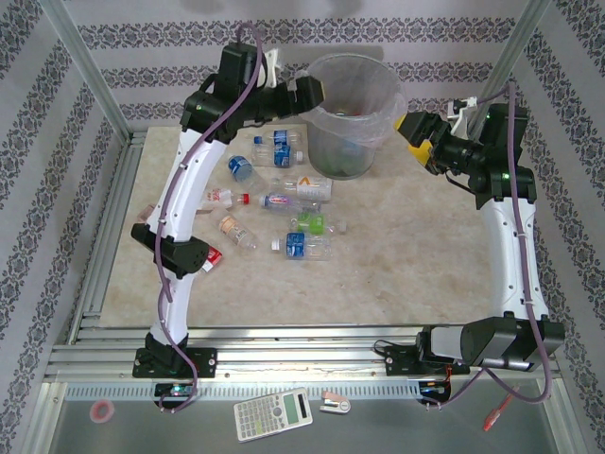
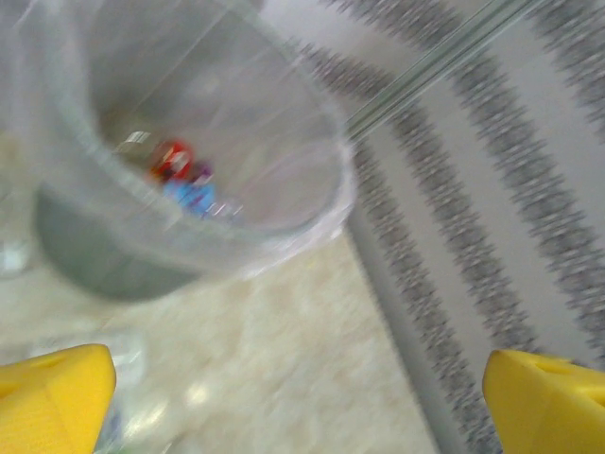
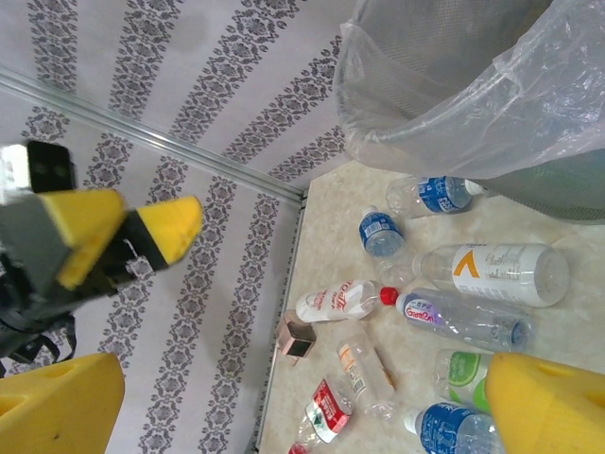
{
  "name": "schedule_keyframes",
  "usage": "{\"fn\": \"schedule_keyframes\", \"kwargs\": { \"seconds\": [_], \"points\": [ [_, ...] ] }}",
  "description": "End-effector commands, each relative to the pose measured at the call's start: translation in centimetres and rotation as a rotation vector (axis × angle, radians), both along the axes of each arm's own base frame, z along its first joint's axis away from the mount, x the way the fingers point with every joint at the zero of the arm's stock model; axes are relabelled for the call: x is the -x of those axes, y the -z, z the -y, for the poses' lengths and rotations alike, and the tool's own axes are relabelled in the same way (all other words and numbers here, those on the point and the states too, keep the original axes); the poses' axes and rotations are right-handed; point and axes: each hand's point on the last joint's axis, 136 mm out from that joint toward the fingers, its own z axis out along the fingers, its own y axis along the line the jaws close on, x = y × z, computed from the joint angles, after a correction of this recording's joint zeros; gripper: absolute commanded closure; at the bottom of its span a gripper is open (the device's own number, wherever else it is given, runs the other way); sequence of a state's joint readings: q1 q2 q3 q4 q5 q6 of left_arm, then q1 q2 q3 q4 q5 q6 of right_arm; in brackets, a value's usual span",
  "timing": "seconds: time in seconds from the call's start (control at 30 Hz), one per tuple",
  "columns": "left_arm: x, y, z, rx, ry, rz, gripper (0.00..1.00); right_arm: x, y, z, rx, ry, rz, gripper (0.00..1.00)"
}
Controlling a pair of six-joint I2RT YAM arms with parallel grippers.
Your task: Throw the plastic bottles in the bin
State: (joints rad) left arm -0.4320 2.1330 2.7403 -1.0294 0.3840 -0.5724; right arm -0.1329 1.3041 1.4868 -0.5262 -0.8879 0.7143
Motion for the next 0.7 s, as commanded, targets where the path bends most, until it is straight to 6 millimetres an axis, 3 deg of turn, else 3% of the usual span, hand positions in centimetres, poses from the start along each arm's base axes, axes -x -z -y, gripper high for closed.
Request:
{"fn": "schedule_keyframes", "kwargs": {
  "seconds": [0.0, 0.13, 0.33, 0.43, 0.67],
  "points": [
    [4.1, 4.0, -2.8, -0.209, 0.001, -0.142, 0.0, 0.4, 0.6, -0.5, 0.009, -0.026, -0.003, 0.02],
    [6.7, 8.5, -4.1, -0.318, 0.004, -0.268, 0.0, 0.2, 1.0, -0.6, 0.008, -0.027, -0.017, 0.02],
    [10.4, 14.8, -6.5, -0.336, -0.063, -0.416, 0.0, 0.2, 1.4, -0.8, 0.012, -0.032, -0.024, 0.02],
    [12.4, 19.0, -8.4, -0.333, -0.118, -0.541, 0.01, 0.2, 1.7, -0.9, 0.011, -0.038, -0.032, 0.02],
    [16.4, 26.7, -12.7, -0.386, -0.275, -0.754, 0.02, 0.3, 2.1, -1.1, 0.014, -0.046, -0.04, 0.02]
  ]
}}
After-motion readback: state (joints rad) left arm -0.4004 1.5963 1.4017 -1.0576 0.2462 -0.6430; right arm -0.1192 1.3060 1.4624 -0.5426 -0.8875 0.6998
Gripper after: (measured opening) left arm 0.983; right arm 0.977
